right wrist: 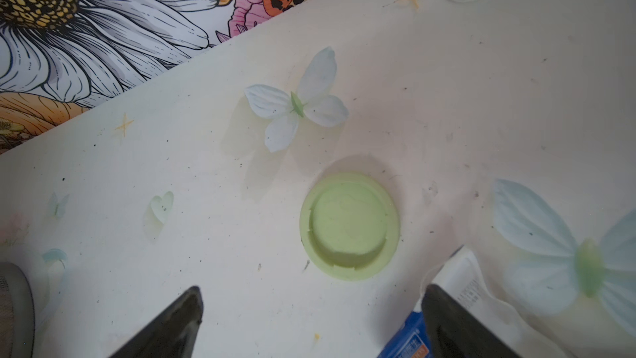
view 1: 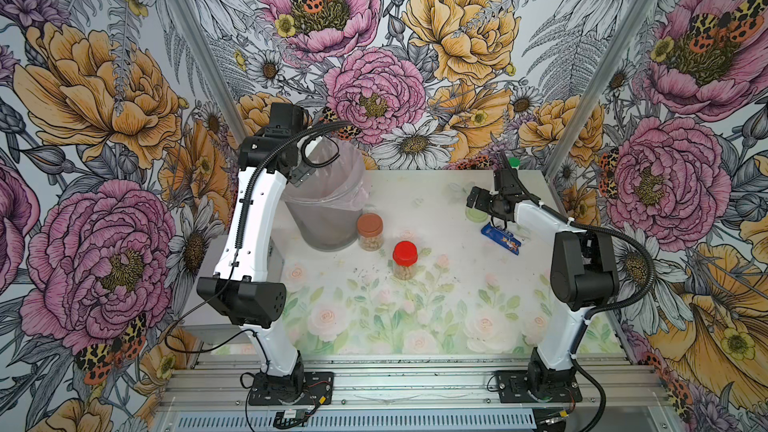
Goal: Empty moldy peanuts from jars
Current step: Pour the moldy peanuts from the jar into the trash bin.
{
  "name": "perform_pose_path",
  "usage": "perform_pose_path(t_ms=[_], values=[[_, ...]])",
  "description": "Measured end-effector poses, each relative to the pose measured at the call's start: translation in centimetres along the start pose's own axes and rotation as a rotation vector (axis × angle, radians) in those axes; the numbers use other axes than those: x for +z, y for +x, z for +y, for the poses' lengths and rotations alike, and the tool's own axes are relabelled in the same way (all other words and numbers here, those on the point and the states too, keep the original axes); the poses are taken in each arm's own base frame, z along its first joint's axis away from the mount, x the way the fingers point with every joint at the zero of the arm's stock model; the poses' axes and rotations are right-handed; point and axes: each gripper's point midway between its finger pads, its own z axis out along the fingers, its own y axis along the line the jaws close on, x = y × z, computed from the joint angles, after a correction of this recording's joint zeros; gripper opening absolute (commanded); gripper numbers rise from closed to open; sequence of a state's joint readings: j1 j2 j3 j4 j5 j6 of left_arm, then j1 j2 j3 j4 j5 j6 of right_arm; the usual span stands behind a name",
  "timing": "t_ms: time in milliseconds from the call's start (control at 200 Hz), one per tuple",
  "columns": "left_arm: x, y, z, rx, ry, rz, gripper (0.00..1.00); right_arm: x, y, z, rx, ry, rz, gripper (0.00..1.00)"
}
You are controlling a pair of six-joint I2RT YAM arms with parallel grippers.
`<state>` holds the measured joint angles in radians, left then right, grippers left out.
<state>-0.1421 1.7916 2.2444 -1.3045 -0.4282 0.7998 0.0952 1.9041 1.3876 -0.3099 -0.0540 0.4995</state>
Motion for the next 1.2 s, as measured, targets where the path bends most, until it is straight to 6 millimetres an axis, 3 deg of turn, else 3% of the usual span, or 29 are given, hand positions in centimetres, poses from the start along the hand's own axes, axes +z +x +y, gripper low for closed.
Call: perform_pose_path(t_ms=[305,420,966,1196], values=[[6.7,-0.5,-4.2,0.234,0.103,0.172,0.04,0.0,-0.6,0.7,-0.006,-0.029,-0.03,0.99],[8.2,-1.0,-5.1,0.276,0.123,0.184,0.04,0.1,-0.9,0.9,-0.007,-0.035,-0.044,0.99],[8.3,-0.5,-4.5,0.303,0.124,0.191,0.04,0.1,-0.8,0.8,-0.01,-0.036,-0.045,0.99],[6.3,-2.2,-3.3,0.279,0.074,0.126,0.04,0.2,-0.9,1.0,-0.01,-0.041,-0.048,0.99]])
